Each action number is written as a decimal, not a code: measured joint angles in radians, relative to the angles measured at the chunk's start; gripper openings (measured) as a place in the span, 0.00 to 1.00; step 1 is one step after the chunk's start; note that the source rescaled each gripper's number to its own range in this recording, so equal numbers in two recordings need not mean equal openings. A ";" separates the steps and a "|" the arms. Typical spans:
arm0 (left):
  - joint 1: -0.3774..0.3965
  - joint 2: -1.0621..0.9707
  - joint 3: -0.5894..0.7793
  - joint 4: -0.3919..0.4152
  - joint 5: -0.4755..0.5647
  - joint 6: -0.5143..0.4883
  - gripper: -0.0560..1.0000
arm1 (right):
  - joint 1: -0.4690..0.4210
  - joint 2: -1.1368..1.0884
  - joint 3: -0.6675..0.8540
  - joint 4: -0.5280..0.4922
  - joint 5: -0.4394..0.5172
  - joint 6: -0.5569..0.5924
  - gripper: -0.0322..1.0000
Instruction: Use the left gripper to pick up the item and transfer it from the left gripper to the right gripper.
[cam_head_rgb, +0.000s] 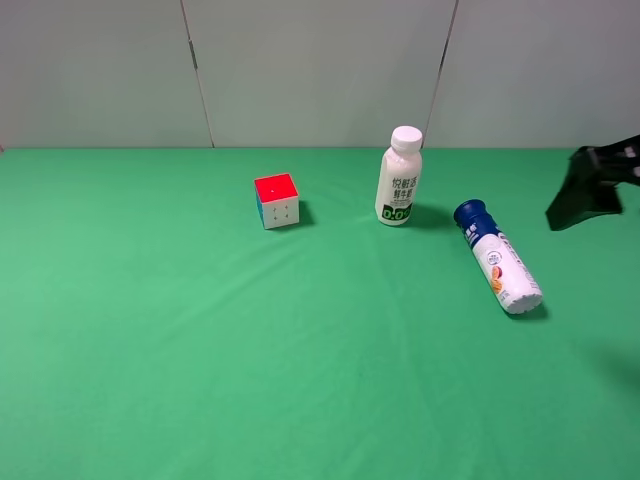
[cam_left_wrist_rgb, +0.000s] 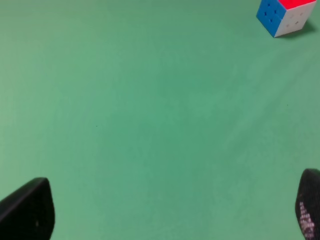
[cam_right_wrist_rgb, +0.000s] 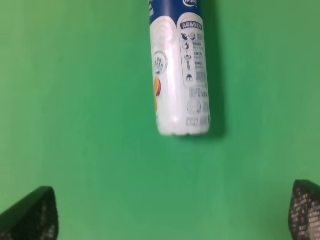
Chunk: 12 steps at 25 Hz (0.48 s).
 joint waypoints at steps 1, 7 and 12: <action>0.000 0.000 0.000 0.000 0.000 0.000 0.96 | 0.000 -0.046 0.009 0.000 0.016 0.003 1.00; 0.000 0.000 0.000 0.000 0.000 0.000 0.96 | 0.000 -0.346 0.105 -0.008 0.117 0.019 1.00; 0.000 0.000 0.000 0.000 0.000 0.000 0.96 | 0.000 -0.613 0.147 -0.011 0.167 0.030 1.00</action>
